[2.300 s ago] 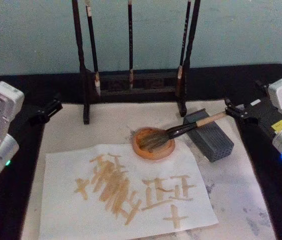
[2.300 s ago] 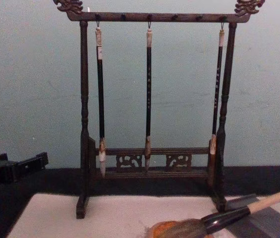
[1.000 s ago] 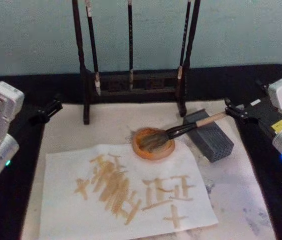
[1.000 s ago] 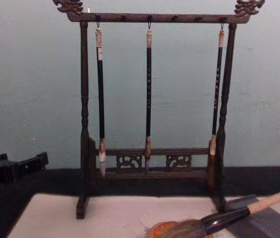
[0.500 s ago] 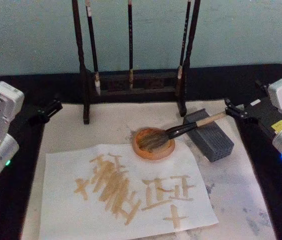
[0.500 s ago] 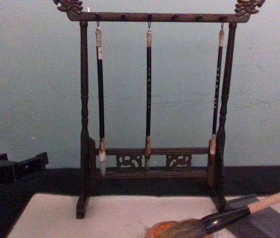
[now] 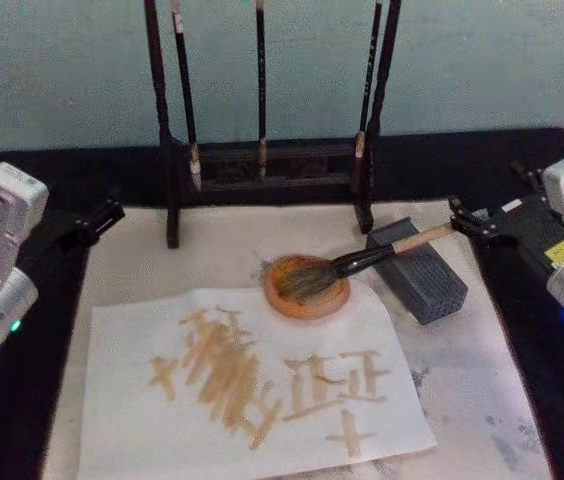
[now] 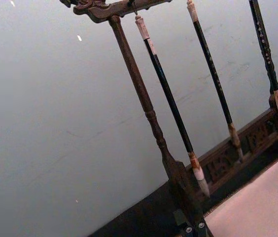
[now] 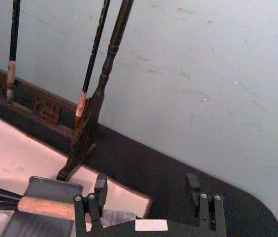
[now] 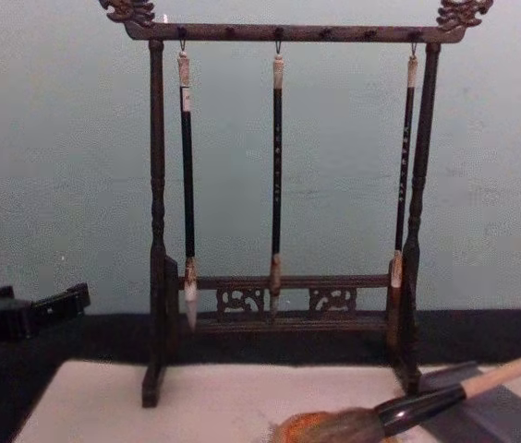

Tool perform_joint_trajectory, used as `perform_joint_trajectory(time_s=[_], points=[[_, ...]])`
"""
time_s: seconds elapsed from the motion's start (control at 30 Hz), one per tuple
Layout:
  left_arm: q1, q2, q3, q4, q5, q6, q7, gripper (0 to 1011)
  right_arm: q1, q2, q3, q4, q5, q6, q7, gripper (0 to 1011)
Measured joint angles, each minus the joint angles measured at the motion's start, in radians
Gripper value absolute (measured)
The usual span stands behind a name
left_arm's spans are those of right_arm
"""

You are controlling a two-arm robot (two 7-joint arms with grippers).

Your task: Pick up the brush from the inkstone, write on the paper, then place the brush back to its original position.

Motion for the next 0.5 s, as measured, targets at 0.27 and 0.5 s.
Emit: perform_joint_trajectory(time_s=[0.27, 0.5], points=[[0.000, 0.000, 0.000, 0.000, 0.000, 0.000, 0.000, 1002, -0.038, 0.000, 0.038, -0.033, 0.043, 0.000, 0.053, 1008], [0.000, 0.000, 0.000, 0.000, 0.000, 0.000, 0.000, 1002, -0.092, 0.007, 0.067, -0.090, 0.068, -0.001, 0.080, 1008]])
